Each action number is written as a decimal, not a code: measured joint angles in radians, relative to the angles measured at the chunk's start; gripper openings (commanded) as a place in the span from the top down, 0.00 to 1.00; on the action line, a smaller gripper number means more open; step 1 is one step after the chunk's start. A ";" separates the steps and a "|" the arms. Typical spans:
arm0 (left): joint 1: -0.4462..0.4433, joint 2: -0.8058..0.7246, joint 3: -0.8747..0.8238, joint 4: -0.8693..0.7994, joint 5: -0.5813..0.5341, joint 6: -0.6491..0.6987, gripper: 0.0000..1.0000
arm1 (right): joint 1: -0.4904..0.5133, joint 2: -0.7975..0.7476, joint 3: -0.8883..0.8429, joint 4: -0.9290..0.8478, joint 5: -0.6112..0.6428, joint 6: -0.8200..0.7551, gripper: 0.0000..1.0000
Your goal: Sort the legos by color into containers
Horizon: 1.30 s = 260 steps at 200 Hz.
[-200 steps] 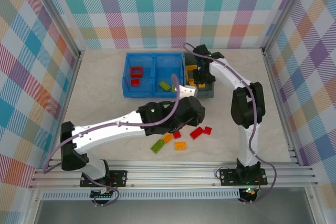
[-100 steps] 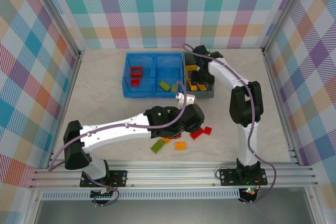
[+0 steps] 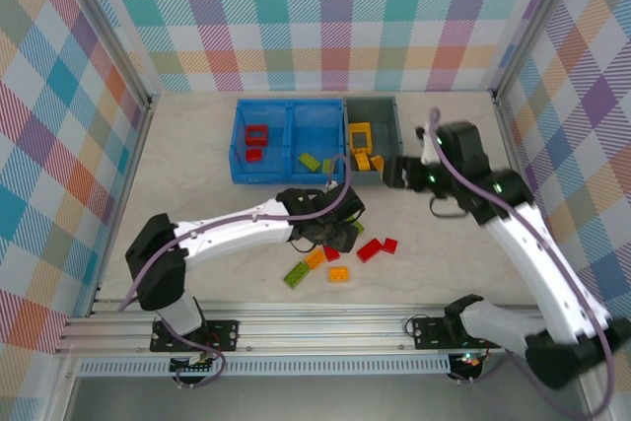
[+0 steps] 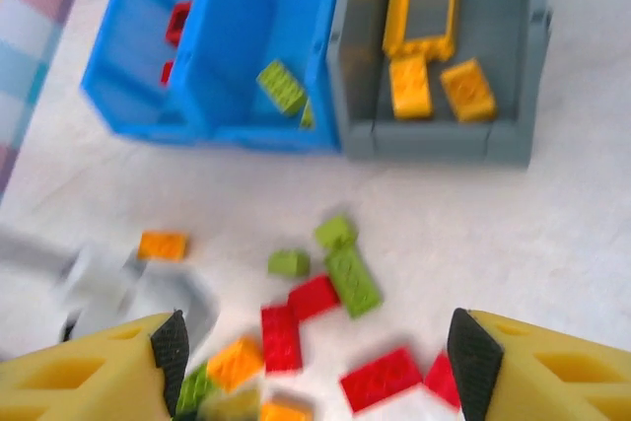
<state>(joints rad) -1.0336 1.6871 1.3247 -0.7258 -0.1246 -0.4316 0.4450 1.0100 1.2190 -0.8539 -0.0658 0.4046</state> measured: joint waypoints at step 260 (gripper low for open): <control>0.102 0.327 0.137 0.071 0.098 0.210 0.74 | 0.000 -0.338 -0.093 -0.066 -0.451 0.187 0.16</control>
<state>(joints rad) -0.9314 2.0136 1.4612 -0.6548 -0.0265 -0.2218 0.4450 0.6716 1.1263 -0.9199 -0.5171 0.5911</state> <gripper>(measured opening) 0.334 0.845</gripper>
